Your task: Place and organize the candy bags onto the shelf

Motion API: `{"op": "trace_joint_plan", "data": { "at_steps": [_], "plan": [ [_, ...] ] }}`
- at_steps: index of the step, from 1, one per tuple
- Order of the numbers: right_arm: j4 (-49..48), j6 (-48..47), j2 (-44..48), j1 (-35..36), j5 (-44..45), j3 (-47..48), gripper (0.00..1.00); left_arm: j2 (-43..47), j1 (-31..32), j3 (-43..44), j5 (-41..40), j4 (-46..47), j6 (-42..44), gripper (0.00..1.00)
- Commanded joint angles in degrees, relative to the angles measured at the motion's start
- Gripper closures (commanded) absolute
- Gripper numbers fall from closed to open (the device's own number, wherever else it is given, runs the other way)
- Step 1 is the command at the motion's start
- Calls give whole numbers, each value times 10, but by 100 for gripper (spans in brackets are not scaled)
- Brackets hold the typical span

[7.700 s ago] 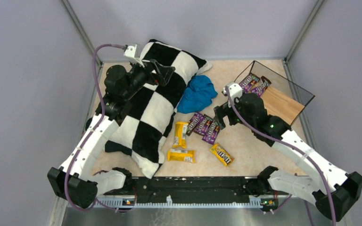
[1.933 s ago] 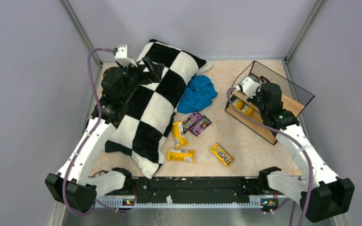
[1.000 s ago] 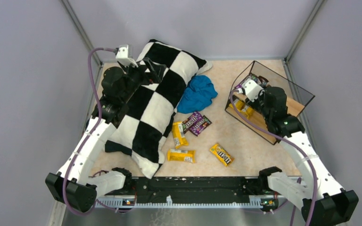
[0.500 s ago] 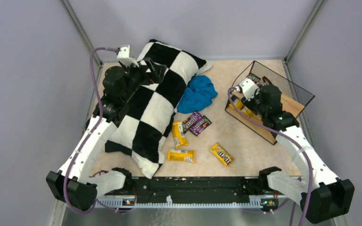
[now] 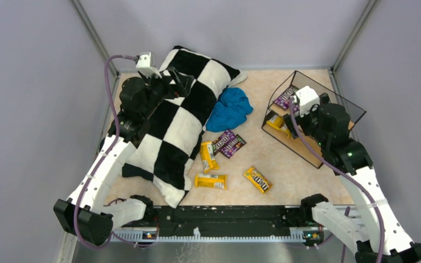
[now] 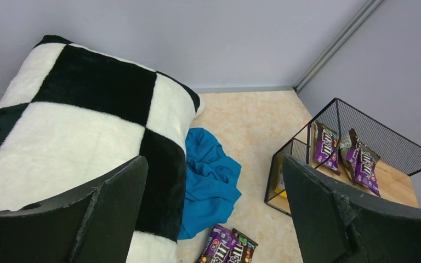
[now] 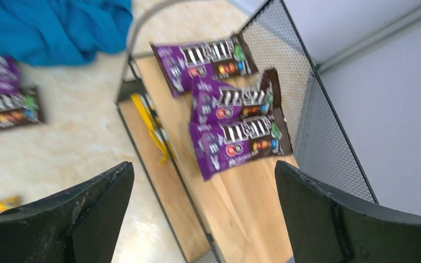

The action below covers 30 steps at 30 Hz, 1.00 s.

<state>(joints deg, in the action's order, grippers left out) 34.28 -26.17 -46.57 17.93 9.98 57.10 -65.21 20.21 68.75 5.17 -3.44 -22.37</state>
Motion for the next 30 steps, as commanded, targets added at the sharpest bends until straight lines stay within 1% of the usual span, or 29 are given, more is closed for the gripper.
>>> {"op": "trace_joint_plan", "data": {
  "at_steps": [1,2,4,6,7,8,9,10,12,13,15,17,22,24,27,28,30],
  "plan": [
    [42,114,-20,49,-42,77,1,2,1,-2,-15,28,11,1],
    [40,130,-22,81,-22,79,1,2,2,-3,-22,27,14,1],
    [11,183,-18,169,63,70,1,-1,1,-4,-27,27,17,1],
    [8,284,-46,252,164,79,1,-3,1,-4,-31,26,19,1],
    [35,331,-79,273,166,99,1,-4,1,-4,-34,25,20,1],
    [65,348,-123,283,126,126,1,-4,1,-4,-41,25,22,1],
    [83,369,-162,307,104,143,1,-4,1,-5,-46,24,24,1],
    [80,373,-197,341,114,143,1,-3,1,-7,-56,24,27,1],
    [39,346,-249,409,168,118,1,0,1,-8,-77,24,33,1],
    [23,329,-276,428,166,113,1,1,1,-9,-84,24,36,2],
    [-8,330,-326,446,169,113,1,6,1,-11,-98,24,43,1],
    [-44,348,-362,448,172,105,1,9,1,-13,-111,24,49,1],
    [-112,354,-452,447,103,90,1,16,1,-16,-129,25,52,2],
    [-95,359,-507,448,94,116,1,16,0,-16,-126,26,51,1],
    [-56,371,-568,448,105,159,1,14,-3,-16,-120,26,48,1],
    [-50,370,-581,448,108,168,3,14,-5,-15,-116,27,46,1],
    [-40,357,-601,450,121,178,13,13,-9,-15,-108,26,41,2]
  ]
}}
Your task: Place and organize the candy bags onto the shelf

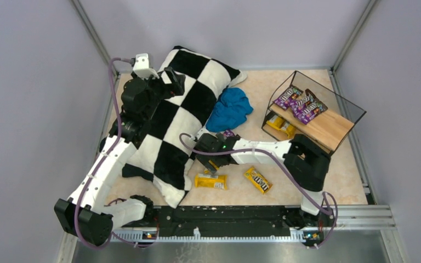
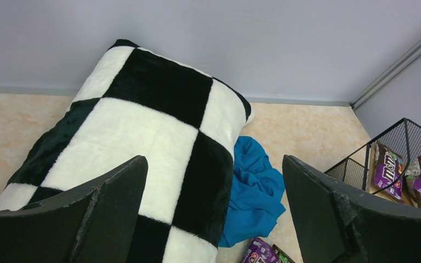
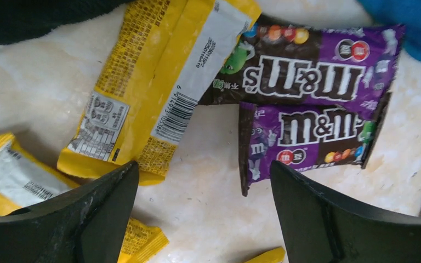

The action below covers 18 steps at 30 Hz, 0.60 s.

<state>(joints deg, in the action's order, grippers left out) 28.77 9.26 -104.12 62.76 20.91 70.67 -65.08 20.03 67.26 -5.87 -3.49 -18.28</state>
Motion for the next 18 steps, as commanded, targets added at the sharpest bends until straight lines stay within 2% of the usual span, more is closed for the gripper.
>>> {"op": "trace_joint_plan", "data": {
  "at_steps": [1,6,11,18],
  "plan": [
    [18,-5,-35,5,31,46,17,11,-10,0,7,27,-2,1],
    [52,-34,-74,15,125,66,22,8,-27,0,29,27,-18,2],
    [62,-45,-105,16,158,85,39,4,-43,0,50,28,-32,2],
    [67,-48,-128,16,187,91,48,2,-46,0,53,28,-34,2]
  ]
}}
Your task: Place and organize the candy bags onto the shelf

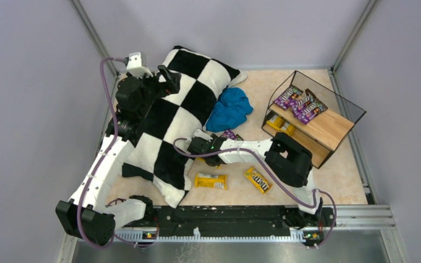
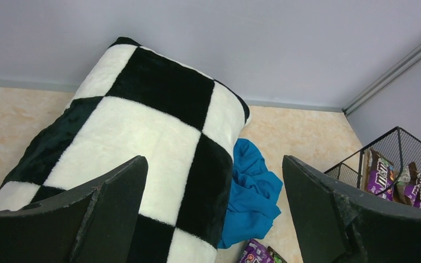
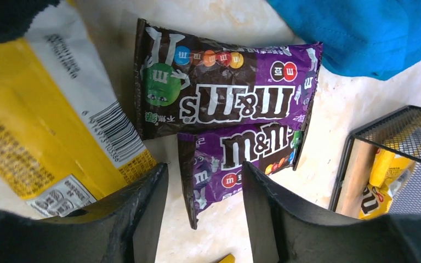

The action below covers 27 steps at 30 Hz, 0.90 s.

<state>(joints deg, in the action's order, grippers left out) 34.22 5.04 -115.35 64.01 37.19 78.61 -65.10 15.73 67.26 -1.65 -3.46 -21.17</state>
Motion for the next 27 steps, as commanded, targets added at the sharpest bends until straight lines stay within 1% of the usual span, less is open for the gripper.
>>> {"op": "trace_joint_plan", "data": {
  "at_steps": [1,10,11,12,14,15,16,18,20,24,27],
  "plan": [
    [9,-6,-15,3,24,8,50,2,-3,1,12,28,-6,1],
    [-15,0,-32,6,38,-19,69,-2,-4,0,13,28,-9,1],
    [-12,0,-33,7,41,-19,73,-3,-4,0,14,28,-9,1],
    [-9,1,-30,9,44,-18,79,-3,-4,1,13,29,-10,2],
    [-3,2,-17,14,52,-18,86,-4,-5,0,13,29,-11,2],
    [-3,2,-7,17,59,-21,88,-5,-5,0,13,29,-12,1],
    [-4,1,8,18,61,-26,89,-6,-6,0,29,29,-13,2],
    [-11,-2,42,18,62,-39,91,-6,-6,0,32,29,-14,2],
    [-18,-10,81,18,67,-55,100,-5,-6,0,31,29,-13,2],
    [-41,-31,179,18,92,-103,100,-5,-6,0,32,29,-15,2],
    [-66,-56,262,18,95,-144,100,-5,-6,1,36,29,-17,1]
  ]
}}
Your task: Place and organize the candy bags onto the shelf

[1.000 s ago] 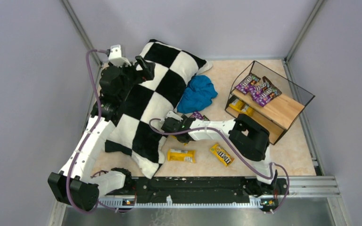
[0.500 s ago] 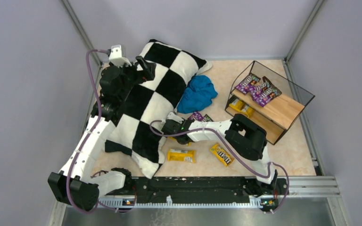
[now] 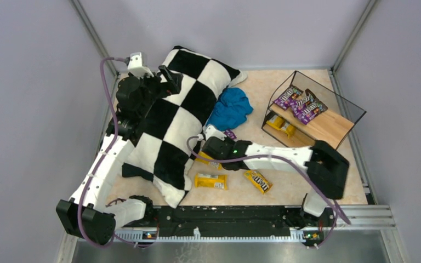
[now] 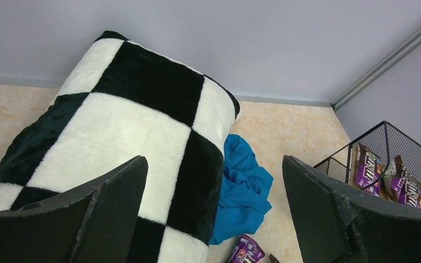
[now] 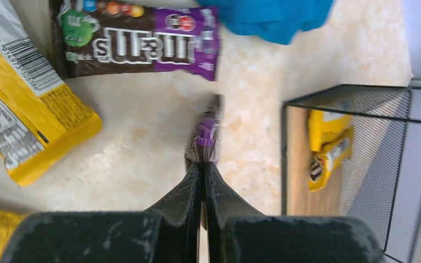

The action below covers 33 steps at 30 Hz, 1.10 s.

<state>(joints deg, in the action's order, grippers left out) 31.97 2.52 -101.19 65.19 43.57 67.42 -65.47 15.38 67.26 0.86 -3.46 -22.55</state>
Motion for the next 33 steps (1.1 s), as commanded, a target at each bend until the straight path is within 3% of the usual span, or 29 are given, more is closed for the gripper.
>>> {"op": "trace_joint_plan", "data": {
  "at_steps": [1,9,14,20,24,33],
  "plan": [
    [-48,-46,148,6,26,-40,100,-1,-3,0,13,29,-3,2],
    [-22,-161,375,6,-15,-45,100,-1,-3,0,19,30,-8,1],
    [1,-258,470,6,96,-33,100,-3,-3,-1,22,30,-10,2],
    [-36,-482,548,-9,231,-103,100,-6,-3,0,24,30,-12,1],
    [11,-498,572,-91,197,-91,100,-8,-3,-1,30,30,-15,2],
    [-57,-606,545,-348,36,-120,100,-16,-2,-2,34,30,-16,1]
  ]
}}
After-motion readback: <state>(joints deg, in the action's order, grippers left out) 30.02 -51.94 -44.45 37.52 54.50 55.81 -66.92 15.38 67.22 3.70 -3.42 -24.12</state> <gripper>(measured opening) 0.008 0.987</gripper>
